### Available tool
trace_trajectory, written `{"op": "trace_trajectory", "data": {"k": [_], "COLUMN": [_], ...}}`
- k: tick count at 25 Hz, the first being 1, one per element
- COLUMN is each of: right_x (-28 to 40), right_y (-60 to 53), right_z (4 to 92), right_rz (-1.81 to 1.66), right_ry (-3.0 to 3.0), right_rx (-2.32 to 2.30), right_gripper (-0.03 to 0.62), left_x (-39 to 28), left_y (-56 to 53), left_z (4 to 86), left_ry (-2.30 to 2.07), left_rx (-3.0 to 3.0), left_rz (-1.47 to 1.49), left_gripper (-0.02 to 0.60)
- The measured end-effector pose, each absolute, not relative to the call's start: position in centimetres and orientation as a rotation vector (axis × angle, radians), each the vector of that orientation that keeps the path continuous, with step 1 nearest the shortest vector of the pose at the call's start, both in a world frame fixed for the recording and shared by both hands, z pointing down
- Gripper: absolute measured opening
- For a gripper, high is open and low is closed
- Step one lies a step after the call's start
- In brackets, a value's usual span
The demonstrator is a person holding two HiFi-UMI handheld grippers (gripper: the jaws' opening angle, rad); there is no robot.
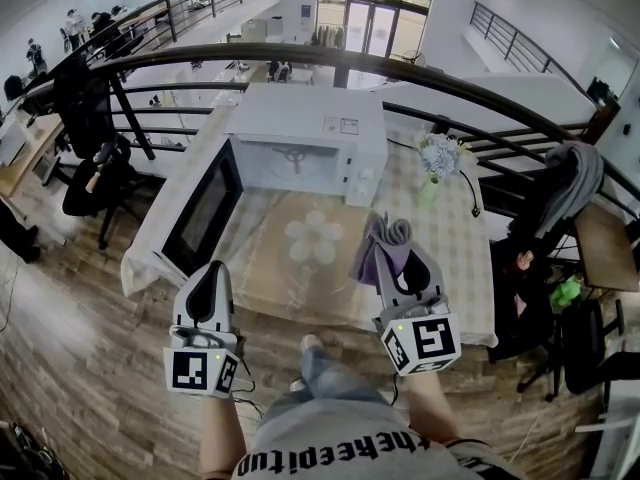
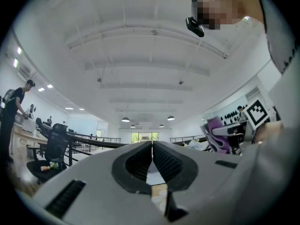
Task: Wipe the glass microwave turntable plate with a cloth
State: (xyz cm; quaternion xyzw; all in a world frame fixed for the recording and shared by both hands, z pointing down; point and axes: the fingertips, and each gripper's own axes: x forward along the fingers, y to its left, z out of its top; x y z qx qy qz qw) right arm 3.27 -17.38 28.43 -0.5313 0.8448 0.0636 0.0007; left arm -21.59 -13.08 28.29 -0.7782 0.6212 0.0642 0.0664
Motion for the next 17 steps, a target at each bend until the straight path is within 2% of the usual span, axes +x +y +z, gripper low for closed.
{"op": "trace_trajectory", "data": {"k": [17], "right_x": [2.73], "right_y": [-17.03], "right_z": [28.24], "right_rz": [0.198], "right_ry": [2.637], "right_rx": [-1.658], "right_gripper": [0.107], "left_x": [-22.15], "left_y": [-12.64], "left_z": [29.05], "left_ry": [1.902], "left_rx": [-2.36], "left_rz": [0.192], "left_gripper": [0.011]}}
